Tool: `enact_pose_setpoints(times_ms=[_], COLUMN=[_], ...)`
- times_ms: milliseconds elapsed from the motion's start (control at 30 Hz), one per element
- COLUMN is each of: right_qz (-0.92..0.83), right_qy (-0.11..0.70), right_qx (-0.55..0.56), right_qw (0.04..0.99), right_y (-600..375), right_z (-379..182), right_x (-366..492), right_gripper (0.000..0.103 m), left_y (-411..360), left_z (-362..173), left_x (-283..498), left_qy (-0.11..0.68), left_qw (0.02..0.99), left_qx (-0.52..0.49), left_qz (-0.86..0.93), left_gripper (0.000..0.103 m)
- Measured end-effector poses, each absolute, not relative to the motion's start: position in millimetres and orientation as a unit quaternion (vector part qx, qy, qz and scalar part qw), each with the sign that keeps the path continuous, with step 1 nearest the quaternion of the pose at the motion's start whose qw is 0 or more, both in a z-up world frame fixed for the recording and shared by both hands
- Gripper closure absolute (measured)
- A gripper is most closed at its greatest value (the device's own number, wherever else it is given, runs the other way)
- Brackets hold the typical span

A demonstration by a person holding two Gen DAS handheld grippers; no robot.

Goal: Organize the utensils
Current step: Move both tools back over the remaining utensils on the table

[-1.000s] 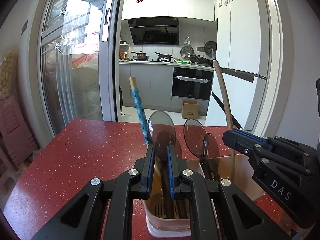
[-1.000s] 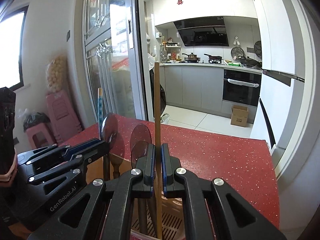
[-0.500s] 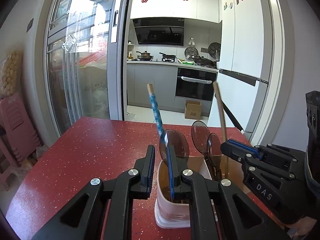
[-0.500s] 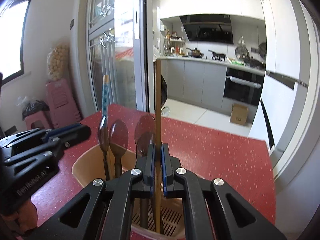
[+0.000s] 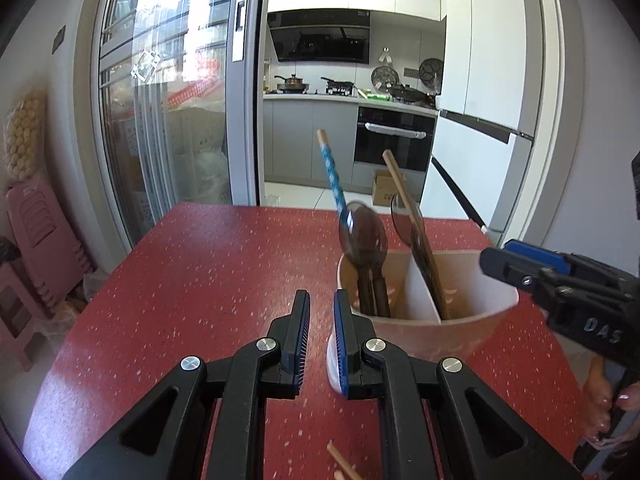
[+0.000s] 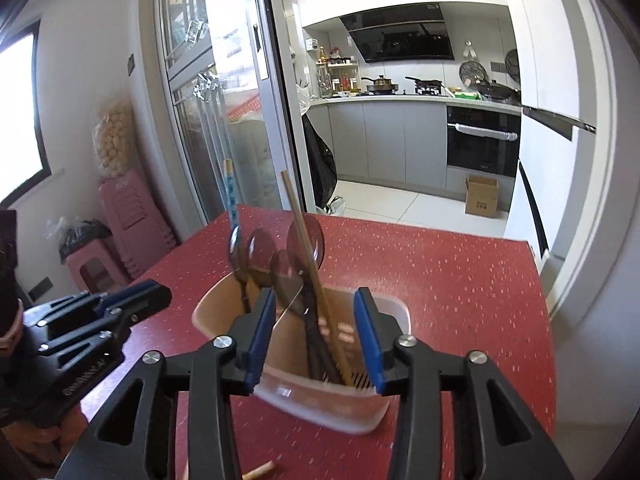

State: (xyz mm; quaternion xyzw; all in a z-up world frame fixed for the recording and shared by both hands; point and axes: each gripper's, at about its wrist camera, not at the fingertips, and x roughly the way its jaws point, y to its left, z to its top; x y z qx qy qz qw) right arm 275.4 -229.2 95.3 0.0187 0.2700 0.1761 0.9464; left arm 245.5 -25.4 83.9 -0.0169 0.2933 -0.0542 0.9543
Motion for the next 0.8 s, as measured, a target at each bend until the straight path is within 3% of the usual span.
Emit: enact_pose_setpoints(times_ms=[367,800], right_qz=[0.191,0.176], right_qy=[0.331,0.397], right_qx=[0.071,0.101], right_qw=[0.922,0.895], right_y=[-233.5,-236.4], right_z=[80.7,38.5], right_x=[220.0,182.0], right_gripper=[0.044,0.038], left_y=[-16.5,-9.3], left_z=[65.1,36.7], left_x=[204.6,163.7], left_qy=[0.345,0.388], left_qw=[0.937,0.920], left_qx=[-0.013,-0.008], left_qz=[-0.054,-0.057], left_gripper=[0.061,0.061])
